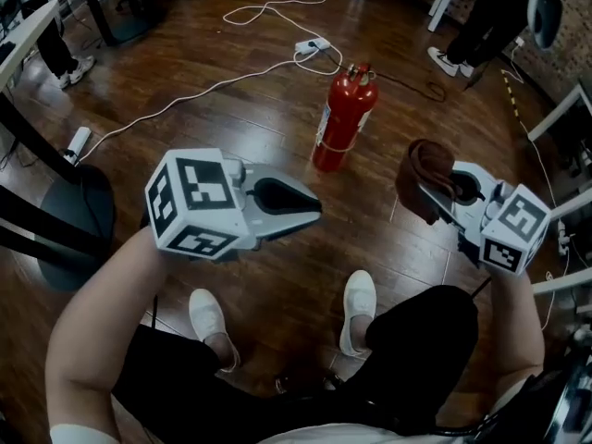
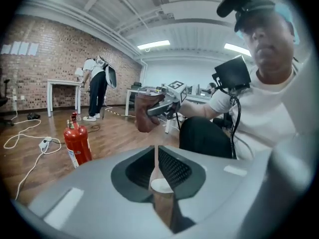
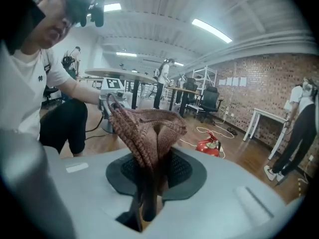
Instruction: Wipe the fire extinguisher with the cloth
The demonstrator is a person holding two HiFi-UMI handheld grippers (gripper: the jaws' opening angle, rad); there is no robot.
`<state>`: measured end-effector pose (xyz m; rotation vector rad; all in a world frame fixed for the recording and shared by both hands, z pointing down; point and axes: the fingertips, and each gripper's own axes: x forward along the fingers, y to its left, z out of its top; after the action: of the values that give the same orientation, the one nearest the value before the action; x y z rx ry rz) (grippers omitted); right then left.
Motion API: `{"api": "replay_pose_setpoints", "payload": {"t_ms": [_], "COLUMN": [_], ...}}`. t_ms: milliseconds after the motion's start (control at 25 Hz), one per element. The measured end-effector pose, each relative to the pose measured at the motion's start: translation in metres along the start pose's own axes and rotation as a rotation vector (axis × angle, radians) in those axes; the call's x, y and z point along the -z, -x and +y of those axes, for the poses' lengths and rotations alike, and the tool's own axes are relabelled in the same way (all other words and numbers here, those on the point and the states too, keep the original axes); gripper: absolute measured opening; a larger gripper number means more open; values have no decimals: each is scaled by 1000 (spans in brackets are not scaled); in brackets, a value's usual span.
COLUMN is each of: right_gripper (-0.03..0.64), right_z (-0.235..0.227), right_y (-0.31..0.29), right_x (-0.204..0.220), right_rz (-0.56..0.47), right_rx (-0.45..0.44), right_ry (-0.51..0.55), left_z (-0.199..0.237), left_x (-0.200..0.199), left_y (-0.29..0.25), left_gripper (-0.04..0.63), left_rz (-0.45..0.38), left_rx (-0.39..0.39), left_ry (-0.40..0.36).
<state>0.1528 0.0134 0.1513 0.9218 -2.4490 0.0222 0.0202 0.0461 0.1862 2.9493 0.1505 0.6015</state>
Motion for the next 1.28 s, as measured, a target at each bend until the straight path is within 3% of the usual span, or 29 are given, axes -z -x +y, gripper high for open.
{"api": "replay_pose_setpoints", "payload": {"t_ms": [280,440,800,1000,1280], "right_gripper": [67,69,69,67,67], "right_z": [70,102,115,113,121], "right_y": [34,44,52,73,83], "right_x": [-22,-13,-10,3,7], "right_rz": [-57,-74,-123,-167,-148], "right_rx": [-132,-180,-212,-224,-228], "right_ry": [-59,-29,-19,-90,-58], "left_z": [-54,-88,-119,-133,-144], "left_x": [-13,-18,19,14,14], "left_y": [29,32,19,7,-7], "left_gripper": [23,23,23,23,23], "left_rz": [-52,-73,16,-15,-7], "left_rx": [-133,-198,-166,-177,-169], "left_ry": [44,1,7,21,26]}}
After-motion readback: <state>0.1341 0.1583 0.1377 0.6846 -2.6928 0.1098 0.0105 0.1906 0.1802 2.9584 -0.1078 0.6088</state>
